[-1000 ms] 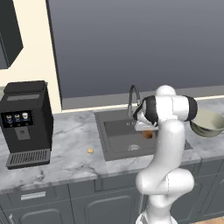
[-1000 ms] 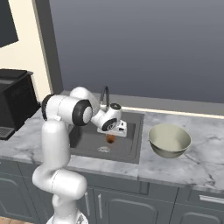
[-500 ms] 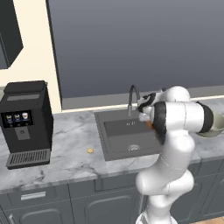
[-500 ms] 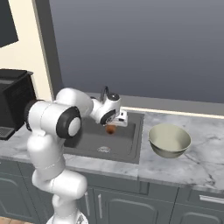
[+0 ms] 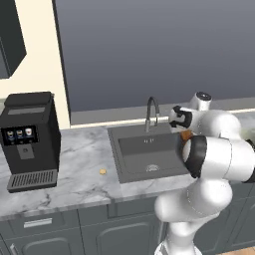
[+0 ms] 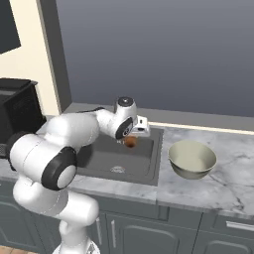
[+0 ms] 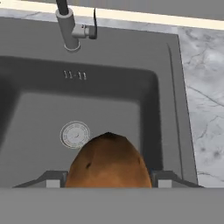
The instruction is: Pick the potato from the sink and place it in the bowl. Then pick the bowl and place it in the microwave. Then close the microwave door and press the start button.
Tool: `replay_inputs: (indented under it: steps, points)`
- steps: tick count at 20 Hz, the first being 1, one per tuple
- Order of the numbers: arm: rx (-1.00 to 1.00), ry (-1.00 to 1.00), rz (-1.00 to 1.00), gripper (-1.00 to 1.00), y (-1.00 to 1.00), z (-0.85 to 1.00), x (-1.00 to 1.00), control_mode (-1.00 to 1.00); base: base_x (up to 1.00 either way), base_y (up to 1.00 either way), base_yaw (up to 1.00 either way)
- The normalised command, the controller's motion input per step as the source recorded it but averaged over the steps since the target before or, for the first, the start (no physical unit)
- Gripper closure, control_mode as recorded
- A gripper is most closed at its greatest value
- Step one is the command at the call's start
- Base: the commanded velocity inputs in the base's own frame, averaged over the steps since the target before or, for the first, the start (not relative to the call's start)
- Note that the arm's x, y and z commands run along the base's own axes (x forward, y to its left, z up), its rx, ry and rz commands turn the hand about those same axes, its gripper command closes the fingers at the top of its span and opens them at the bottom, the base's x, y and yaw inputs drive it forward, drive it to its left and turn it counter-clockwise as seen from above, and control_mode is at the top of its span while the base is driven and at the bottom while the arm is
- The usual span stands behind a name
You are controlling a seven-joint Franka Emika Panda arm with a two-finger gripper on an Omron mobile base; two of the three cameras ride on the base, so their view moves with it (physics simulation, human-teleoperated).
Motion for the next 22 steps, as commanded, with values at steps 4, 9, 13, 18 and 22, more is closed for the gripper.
replay_inputs:
  steps: [4,9,13,18,22]
  points:
    - [0.0,0.0,0.0,1.0,-0.54,0.78,-0.29,-1.0,0.0,0.0,0.0]
    - [0.0,0.0,0.0,1.0,-0.86,0.29,-0.25,-1.0,0.0,0.0,0.0]
    - [-0.04,0.01,0.0,1.0,-0.76,0.01,-0.03,-1.0,0.0,0.0,0.0]
    - [-0.12,0.03,0.0,1.0,-0.77,0.0,0.0,-1.0,0.0,0.0,0.0]
    - [-0.14,0.01,0.02,1.0,-0.68,-0.06,-0.05,-1.0,0.0,0.0,0.0]
